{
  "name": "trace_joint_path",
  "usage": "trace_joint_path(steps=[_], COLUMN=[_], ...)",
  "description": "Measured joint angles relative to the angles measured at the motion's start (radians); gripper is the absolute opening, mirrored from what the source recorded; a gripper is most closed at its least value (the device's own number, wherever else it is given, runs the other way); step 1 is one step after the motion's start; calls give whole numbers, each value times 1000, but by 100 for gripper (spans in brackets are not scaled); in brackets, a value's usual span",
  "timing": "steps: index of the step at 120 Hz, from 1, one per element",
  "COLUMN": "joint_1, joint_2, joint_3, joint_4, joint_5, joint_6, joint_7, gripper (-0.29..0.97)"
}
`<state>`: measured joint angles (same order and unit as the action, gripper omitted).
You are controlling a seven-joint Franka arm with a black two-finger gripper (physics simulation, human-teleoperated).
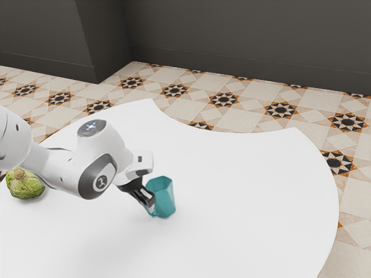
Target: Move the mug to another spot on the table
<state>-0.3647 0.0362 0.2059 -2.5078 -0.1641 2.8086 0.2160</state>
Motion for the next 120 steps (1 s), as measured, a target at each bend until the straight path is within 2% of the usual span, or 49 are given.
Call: trace_joint_path(steps=[58,101,120], joint_1=[-21,-7,31], joint_2=[15,8,-15], joint_3=[1,2,3], joint_4=[1,1,0], joint_5=[-6,-9,-9], joint_6=[146,311,354], joint_7=[-15,-31,-34], gripper=[6,1,1])
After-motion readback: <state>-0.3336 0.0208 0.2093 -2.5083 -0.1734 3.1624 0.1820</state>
